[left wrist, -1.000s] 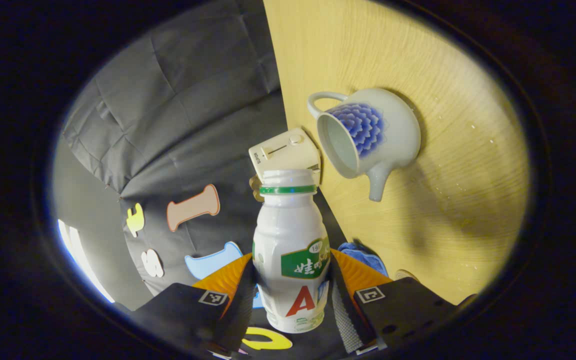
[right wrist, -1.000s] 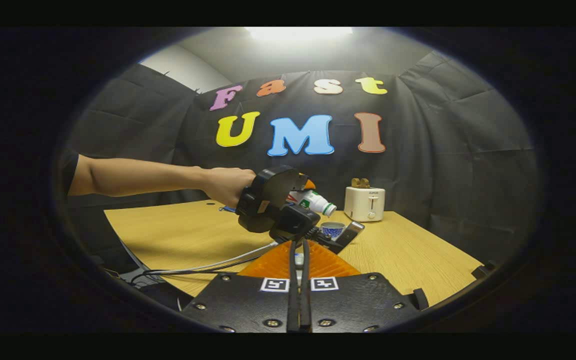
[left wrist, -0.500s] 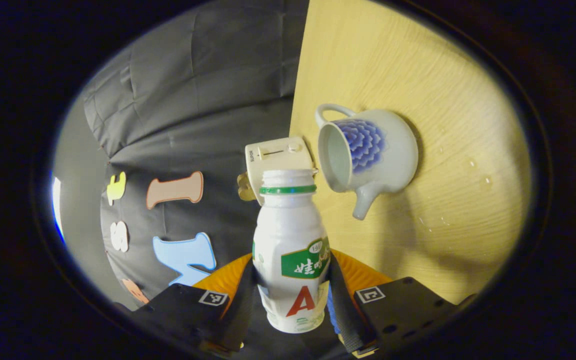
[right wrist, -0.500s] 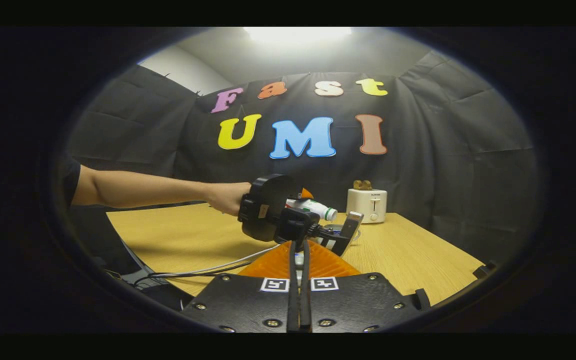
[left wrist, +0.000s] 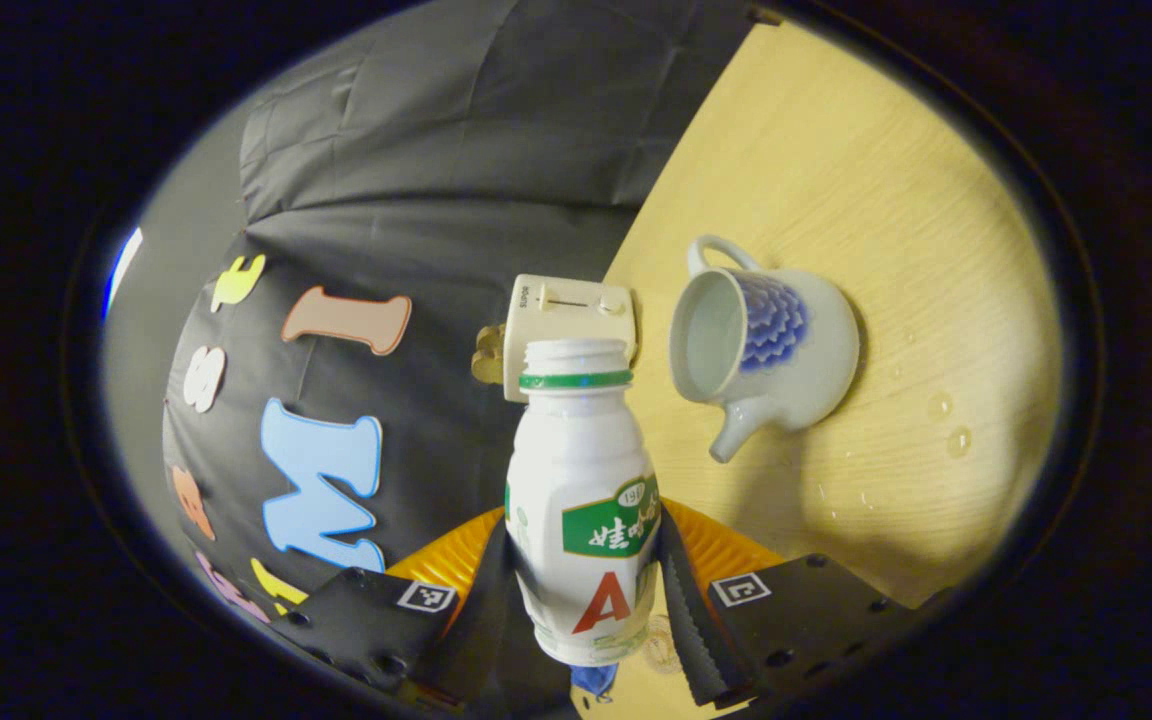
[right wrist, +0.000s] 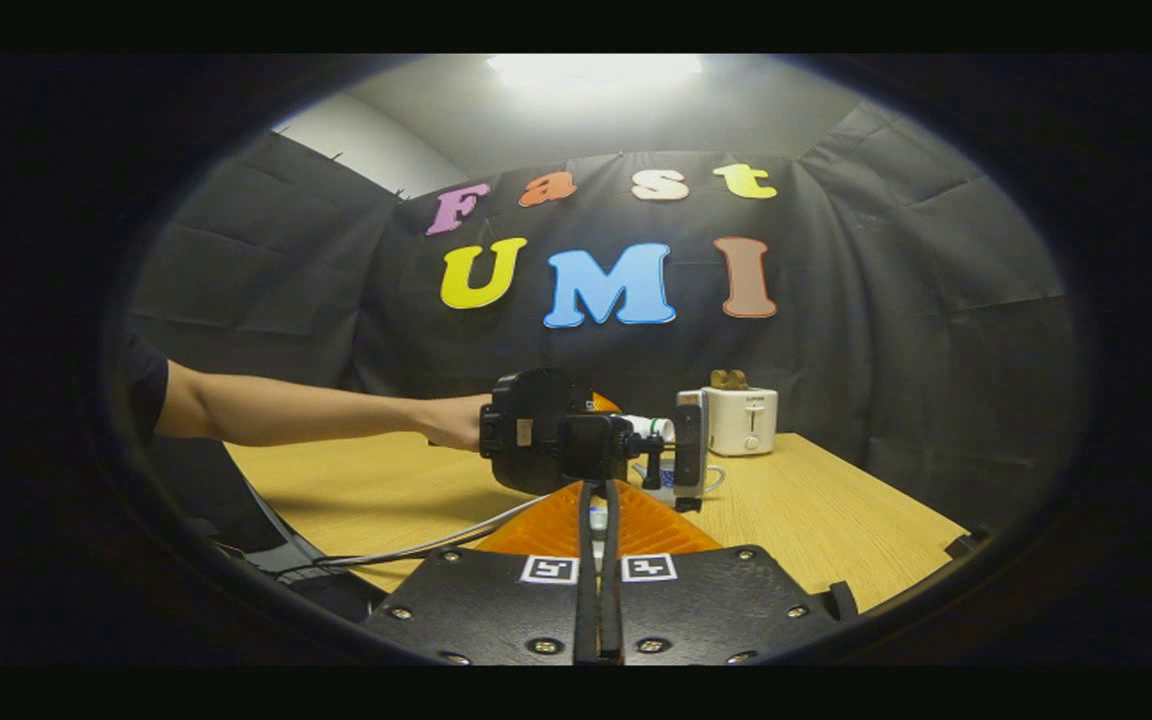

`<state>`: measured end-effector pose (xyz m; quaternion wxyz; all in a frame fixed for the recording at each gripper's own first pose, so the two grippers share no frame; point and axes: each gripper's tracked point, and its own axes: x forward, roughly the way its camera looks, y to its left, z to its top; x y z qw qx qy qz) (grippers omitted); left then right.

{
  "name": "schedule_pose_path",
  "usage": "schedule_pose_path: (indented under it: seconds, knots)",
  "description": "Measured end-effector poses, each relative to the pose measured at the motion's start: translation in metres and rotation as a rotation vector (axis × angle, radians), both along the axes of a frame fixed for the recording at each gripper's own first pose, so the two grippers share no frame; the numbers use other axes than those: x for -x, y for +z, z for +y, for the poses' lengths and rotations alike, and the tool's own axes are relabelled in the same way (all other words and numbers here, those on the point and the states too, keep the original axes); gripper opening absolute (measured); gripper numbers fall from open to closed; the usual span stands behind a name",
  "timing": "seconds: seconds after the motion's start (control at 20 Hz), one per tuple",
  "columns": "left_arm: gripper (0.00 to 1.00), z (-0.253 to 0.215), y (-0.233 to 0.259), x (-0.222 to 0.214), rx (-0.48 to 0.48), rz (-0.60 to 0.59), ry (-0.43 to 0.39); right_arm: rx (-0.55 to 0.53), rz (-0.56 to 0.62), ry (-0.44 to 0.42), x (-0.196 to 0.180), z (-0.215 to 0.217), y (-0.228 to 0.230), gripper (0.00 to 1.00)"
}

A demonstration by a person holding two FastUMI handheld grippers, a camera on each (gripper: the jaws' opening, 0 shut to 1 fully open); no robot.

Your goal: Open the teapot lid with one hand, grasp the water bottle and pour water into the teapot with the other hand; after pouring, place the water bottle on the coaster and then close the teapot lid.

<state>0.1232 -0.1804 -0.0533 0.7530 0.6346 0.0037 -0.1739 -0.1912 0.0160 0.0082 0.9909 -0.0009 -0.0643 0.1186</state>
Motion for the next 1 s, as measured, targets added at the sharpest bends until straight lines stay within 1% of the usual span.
schedule_pose_path:
  seconds: [0.2, 0.25, 0.3, 0.5, 0.55, 0.6, 0.65, 0.7, 0.75, 0.85, 0.9, 0.95, 1.0]
  knots:
    - [0.83, 0.026, 0.023, 0.013, 0.303, 0.035, 0.048, -0.013, -0.030, -0.003, -0.003, -0.006, 0.019, 0.01]
    - [0.72, 0.032, 0.030, 0.018, 0.381, 0.035, 0.057, -0.021, -0.033, -0.002, -0.007, -0.006, 0.023, 0.01]
    - [0.78, 0.039, 0.035, 0.023, 0.455, 0.039, 0.067, -0.027, -0.035, -0.005, -0.011, -0.008, 0.027, 0.01]
    - [0.78, 0.068, 0.044, 0.023, 0.697, 0.051, 0.123, -0.043, -0.039, -0.001, -0.034, -0.008, 0.045, 0.01]
    - [0.83, 0.072, 0.045, 0.024, 0.759, 0.064, 0.136, -0.045, -0.042, 0.003, -0.041, -0.008, 0.048, 0.01]
    - [0.78, 0.079, 0.045, 0.026, 0.822, 0.076, 0.145, -0.042, -0.038, 0.004, -0.049, -0.007, 0.051, 0.01]
    - [0.80, 0.086, 0.049, 0.030, 0.895, 0.083, 0.148, -0.043, -0.039, 0.007, -0.058, -0.007, 0.054, 0.01]
    - [0.82, 0.097, 0.053, 0.043, 0.974, 0.098, 0.146, -0.045, -0.034, 0.005, -0.067, -0.008, 0.056, 0.01]
    - [0.78, 0.103, 0.060, 0.058, 1.053, 0.107, 0.131, -0.048, -0.033, -0.001, -0.079, -0.010, 0.058, 0.01]
    - [0.78, 0.120, 0.079, 0.081, 1.155, 0.084, 0.119, -0.045, -0.015, -0.022, -0.103, -0.015, 0.059, 0.00]
    - [0.82, 0.121, 0.081, 0.085, 1.179, 0.082, 0.110, -0.036, -0.008, -0.042, -0.115, -0.018, 0.058, 0.01]
    - [0.78, 0.125, 0.082, 0.091, 1.198, 0.076, 0.112, -0.029, -0.003, -0.060, -0.126, -0.022, 0.059, 0.01]
    - [0.77, 0.128, 0.081, 0.094, 1.208, 0.081, 0.115, -0.030, 0.006, -0.069, -0.137, -0.024, 0.058, 0.01]
